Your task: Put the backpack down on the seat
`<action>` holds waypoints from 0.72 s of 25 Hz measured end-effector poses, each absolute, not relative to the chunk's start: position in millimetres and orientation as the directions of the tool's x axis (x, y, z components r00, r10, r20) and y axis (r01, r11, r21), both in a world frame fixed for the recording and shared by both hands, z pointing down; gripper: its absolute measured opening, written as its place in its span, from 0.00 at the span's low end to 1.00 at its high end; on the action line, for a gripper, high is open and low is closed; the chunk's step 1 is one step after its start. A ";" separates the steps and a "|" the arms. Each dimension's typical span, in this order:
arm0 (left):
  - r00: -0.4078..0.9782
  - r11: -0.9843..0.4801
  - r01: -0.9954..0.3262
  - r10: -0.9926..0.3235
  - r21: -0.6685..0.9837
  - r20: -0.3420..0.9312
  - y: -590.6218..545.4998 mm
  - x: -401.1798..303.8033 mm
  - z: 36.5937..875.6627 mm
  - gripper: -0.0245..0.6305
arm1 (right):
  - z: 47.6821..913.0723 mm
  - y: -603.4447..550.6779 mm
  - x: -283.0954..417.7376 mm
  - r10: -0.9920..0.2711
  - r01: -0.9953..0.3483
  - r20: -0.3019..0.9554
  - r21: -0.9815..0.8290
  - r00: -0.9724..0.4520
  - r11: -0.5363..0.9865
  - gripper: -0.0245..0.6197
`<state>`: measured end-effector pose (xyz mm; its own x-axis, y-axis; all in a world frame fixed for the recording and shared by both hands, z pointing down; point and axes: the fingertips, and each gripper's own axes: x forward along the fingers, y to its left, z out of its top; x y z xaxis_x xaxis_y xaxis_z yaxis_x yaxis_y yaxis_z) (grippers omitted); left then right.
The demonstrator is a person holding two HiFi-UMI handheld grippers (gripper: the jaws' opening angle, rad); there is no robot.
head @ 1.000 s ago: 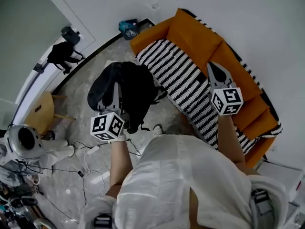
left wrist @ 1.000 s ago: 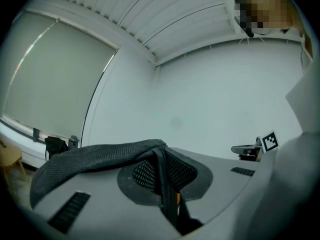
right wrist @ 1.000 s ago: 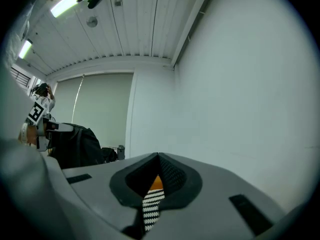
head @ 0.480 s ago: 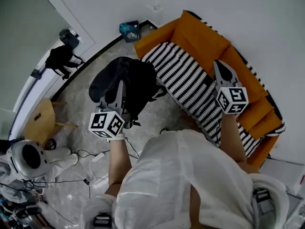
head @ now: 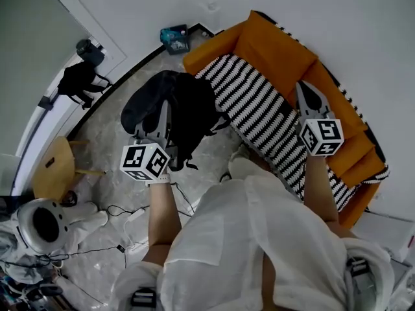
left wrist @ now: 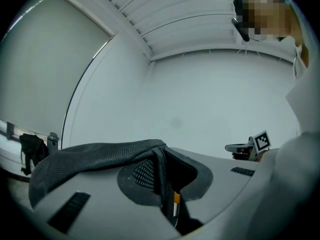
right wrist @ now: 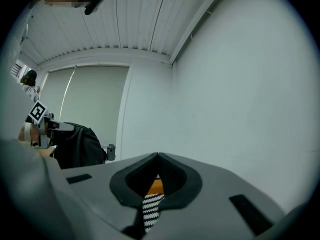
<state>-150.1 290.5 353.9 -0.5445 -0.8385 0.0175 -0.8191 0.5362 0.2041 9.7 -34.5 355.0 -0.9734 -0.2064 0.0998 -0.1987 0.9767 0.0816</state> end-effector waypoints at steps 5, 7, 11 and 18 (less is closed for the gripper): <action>-0.529 0.522 -0.827 -0.848 0.210 0.027 258.6 -161.1 358.4 0.11 | 360.3 -61.6 -13.1 -0.203 -0.198 0.090 0.068 -0.975 0.978 0.07; -0.519 0.513 -0.830 -0.854 0.217 0.033 244.6 -169.5 358.9 0.11 | 363.1 -73.2 -30.1 -0.201 -0.196 0.090 0.057 -0.975 0.979 0.07; -0.492 0.488 -0.842 -0.869 0.229 0.045 214.0 -192.1 359.7 0.11 | 369.5 -94.1 -67.4 -0.184 -0.177 0.105 0.066 -0.977 0.982 0.07; -0.428 0.428 -0.865 -0.902 0.260 0.058 148.7 -230.8 363.8 0.11 | 373.8 -146.4 -109.3 -0.192 -0.183 0.119 0.077 -0.974 0.980 0.07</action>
<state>-230.8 148.7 363.8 -0.4285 -0.9017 0.0575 -0.8655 0.4279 0.2605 -109.3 -146.4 373.8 -0.9742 -0.1917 0.1190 -0.1835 0.9800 0.0767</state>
